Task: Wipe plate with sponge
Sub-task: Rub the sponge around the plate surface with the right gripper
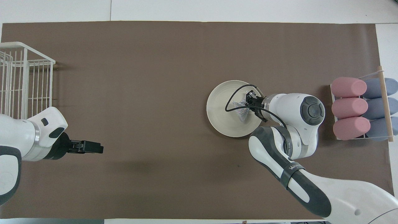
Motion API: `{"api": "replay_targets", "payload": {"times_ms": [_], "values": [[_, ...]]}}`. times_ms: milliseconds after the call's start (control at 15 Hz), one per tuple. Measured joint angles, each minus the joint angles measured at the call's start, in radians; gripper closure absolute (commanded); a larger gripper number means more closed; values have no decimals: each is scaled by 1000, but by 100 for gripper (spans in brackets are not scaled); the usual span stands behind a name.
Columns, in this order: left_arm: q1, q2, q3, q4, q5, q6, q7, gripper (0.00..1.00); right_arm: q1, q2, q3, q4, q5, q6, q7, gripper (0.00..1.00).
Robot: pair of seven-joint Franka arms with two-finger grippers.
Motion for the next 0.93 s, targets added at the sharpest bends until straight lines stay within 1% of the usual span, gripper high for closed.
{"api": "replay_targets", "payload": {"times_ms": [133, 266, 399, 797, 864, 930], "values": [[0, 0, 0, 0, 0, 0, 0, 0, 29, 0, 0, 0, 0, 0, 83, 100], [0, 0, 0, 0, 0, 0, 0, 0, 89, -1, 1, 0, 0, 1, 192, 100], [0, 0, 0, 0, 0, 0, -1, 0, 141, -1, 2, -1, 0, 1, 261, 100], [0, 0, 0, 0, 0, 0, -1, 0, 154, -2, 2, 8, 0, -6, 309, 100], [0, 0, 0, 0, 0, 0, -1, 0, 159, -5, 2, 25, 0, -36, 339, 100], [0, 0, 0, 0, 0, 0, -1, 0, 166, -16, 2, 51, 0, -95, 369, 100]]}}
